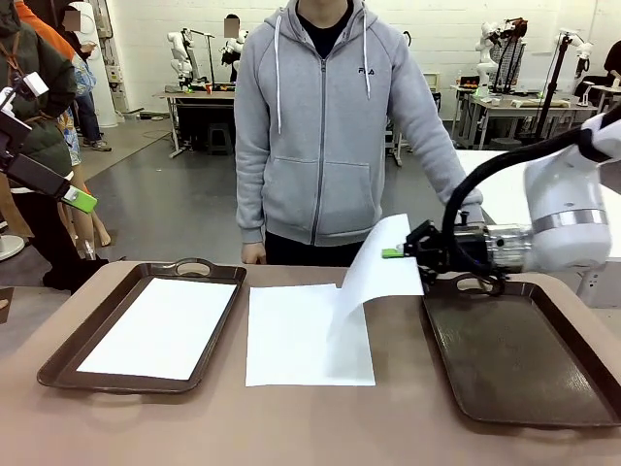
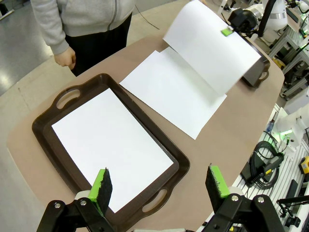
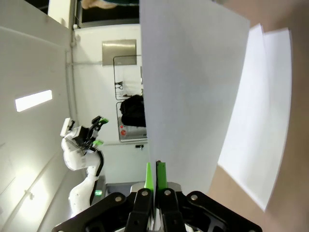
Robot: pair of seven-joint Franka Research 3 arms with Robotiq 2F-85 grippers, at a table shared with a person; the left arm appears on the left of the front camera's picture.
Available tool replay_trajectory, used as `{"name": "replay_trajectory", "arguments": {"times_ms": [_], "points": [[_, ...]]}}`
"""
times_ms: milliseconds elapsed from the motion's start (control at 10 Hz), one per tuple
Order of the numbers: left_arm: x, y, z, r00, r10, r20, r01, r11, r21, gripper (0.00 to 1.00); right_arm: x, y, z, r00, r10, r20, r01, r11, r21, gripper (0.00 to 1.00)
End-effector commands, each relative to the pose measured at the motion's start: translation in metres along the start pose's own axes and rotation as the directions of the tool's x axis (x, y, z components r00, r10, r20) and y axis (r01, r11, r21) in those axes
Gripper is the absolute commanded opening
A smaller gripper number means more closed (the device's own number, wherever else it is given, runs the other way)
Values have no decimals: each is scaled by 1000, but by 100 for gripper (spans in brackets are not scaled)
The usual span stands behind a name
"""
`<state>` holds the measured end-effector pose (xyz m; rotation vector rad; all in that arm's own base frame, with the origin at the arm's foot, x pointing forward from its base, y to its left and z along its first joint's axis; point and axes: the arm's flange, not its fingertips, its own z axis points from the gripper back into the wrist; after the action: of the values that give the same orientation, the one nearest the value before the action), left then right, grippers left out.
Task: Sort the A4 documents.
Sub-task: Place the A4 Paper in the designated Handle tray.
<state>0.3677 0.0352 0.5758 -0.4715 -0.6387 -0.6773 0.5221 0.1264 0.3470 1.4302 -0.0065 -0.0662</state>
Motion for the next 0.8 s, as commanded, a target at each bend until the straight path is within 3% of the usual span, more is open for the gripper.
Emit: {"name": "replay_trajectory", "arguments": {"times_ms": [0, 400, 700], "points": [[0, -1, 0, 1000, 0, -2, 0, 1000, 3, 100, -19, 7, 50, 993, -77, -85, 80, 996, 32, 1], [0, -1, 0, 1000, 0, -2, 0, 1000, 3, 100, -46, 27, 116, 971, -93, -219, 105, 993, 43, 1], [0, -1, 0, 1000, 0, -2, 0, 1000, 3, 100, -50, 21, 139, 943, -55, -329, 85, 993, 78, 1]]}}
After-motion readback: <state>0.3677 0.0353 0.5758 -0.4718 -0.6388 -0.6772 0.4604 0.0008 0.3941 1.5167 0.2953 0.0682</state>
